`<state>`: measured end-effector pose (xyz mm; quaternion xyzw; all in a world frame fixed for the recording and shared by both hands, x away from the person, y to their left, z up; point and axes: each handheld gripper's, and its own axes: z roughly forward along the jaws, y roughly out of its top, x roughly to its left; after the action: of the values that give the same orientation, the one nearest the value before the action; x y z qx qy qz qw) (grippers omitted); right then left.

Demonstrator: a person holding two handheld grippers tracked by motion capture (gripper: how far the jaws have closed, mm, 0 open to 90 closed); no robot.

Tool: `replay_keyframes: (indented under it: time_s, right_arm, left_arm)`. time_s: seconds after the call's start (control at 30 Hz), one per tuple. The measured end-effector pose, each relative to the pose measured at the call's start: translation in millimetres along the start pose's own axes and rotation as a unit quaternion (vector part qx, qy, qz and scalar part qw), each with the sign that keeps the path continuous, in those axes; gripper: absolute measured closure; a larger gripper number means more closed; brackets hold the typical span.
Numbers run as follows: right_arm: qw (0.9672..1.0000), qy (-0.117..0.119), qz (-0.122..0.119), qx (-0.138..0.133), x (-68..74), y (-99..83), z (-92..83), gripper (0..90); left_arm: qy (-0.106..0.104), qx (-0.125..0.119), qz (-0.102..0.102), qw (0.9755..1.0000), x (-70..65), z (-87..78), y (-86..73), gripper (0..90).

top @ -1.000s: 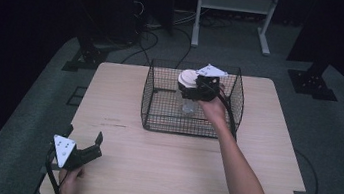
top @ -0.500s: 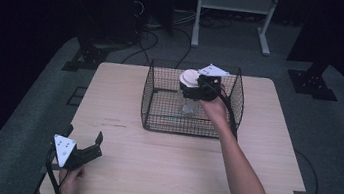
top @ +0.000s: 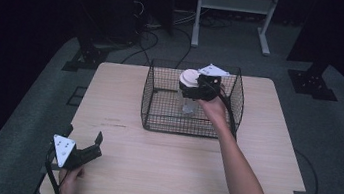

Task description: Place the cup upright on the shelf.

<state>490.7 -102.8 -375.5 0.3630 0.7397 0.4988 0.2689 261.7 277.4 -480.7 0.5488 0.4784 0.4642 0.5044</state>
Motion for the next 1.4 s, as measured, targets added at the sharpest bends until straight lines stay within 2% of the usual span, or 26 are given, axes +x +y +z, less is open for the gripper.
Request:
replay_keyframes:
  time_s: [0.1, 0.33, 0.67, 1.3, 1.4]
  right_arm:
    - [0.9999, 0.003, 0.008, -0.008, -0.8, 1.2, -1.3, 1.1]
    - [0.9997, 0.003, 0.008, -0.021, 0.0, 5.5, -7.6, 1.0]
    - [0.9992, -0.009, -0.002, -0.038, 2.5, 13.5, -20.0, 1.0]
    - [0.9978, -0.008, -0.029, -0.059, 12.3, 26.0, -55.3, 1.0]
    - [0.998, -0.008, -0.03, -0.055, 13.7, 25.9, -61.2, 1.0]
  left_arm:
    - [0.0, 0.0, 0.0, 1.0, 0.0, 0.0, 0.1, 0.0]
    - [-0.001, 0.0, 0.002, 1.0, -0.4, 0.1, 0.1, 0.0]
    - [-0.001, 0.0, 0.002, 1.0, -0.5, -0.1, 0.0, 0.0]
    - [-0.001, 0.0, 0.003, 1.0, -0.7, -0.4, 0.1, 0.0]
    - [-0.001, 0.0, 0.003, 1.0, -0.9, -0.4, 0.1, 0.0]
